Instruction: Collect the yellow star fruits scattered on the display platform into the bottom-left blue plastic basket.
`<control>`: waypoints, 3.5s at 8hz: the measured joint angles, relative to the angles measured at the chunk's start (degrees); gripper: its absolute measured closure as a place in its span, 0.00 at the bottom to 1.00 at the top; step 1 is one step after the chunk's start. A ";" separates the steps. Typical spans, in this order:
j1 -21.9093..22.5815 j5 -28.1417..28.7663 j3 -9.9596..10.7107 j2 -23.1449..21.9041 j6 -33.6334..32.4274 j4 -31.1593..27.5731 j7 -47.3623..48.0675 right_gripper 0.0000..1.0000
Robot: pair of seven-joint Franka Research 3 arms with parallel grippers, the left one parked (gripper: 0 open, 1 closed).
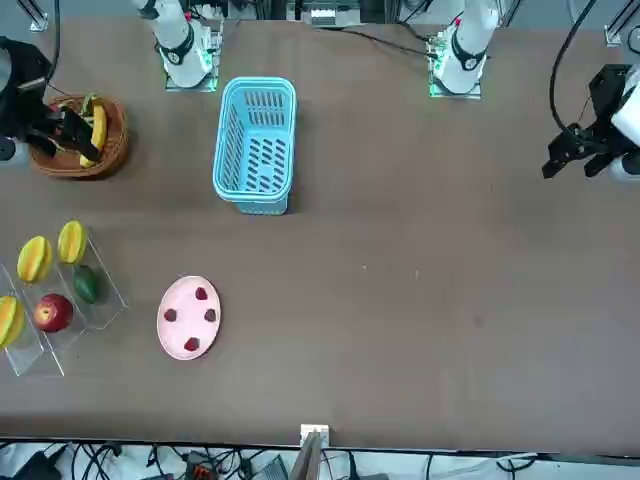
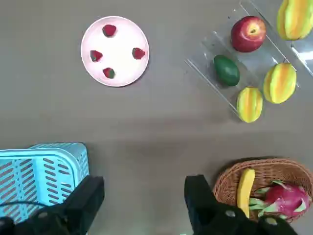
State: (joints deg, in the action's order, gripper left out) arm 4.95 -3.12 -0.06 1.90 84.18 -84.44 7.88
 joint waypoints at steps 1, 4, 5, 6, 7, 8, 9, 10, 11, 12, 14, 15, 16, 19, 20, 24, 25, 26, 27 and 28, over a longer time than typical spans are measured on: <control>0.00 0.00 0.00 0.00 0.00 0.00 0.00 0.00; -0.11 -0.01 0.07 0.06 -0.05 -0.01 0.00 0.00; -0.27 -0.01 0.21 0.16 -0.10 -0.08 0.00 0.00; -0.37 -0.01 0.38 0.45 -0.13 -0.19 0.00 0.00; -0.41 -0.05 0.50 1.12 -0.13 -0.32 0.00 0.00; -0.70 -0.26 0.62 2.36 0.09 -0.42 -0.02 0.00; -1.73 -0.63 0.68 4.03 1.23 -0.54 -1.76 0.00; -3.25 -1.49 0.82 6.09 3.58 -0.63 -5.42 0.00; -5.56 -2.26 0.97 8.43 6.79 -0.70 -9.88 0.00; -8.25 -2.43 1.13 10.65 10.24 -0.77 -13.99 0.00; -14.03 -2.50 1.26 15.46 16.52 -0.83 -22.62 0.01; -16.71 -2.51 1.32 17.82 20.44 -0.74 -27.56 0.01; -18.67 -2.51 1.33 19.75 23.61 -0.25 -30.89 0.01; -21.19 -2.51 1.32 25.87 32.07 6.70 -35.59 0.01; -22.47 -2.46 1.31 28.75 32.33 10.55 -35.75 0.01; -27.17 2.76 1.20 36.81 33.61 17.39 -35.38 0.01; -27.94 3.79 1.03 37.61 33.78 18.02 -35.38 0.01; -28.09 4.17 0.88 38.15 33.96 18.17 -35.37 0.01; -28.09 4.80 0.59 38.76 34.41 18.19 -35.24 0.01; -28.08 5.44 0.15 39.36 34.92 18.21 -35.05 0.02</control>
State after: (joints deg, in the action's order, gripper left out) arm -23.13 2.32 0.09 41.26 119.10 -66.23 -27.16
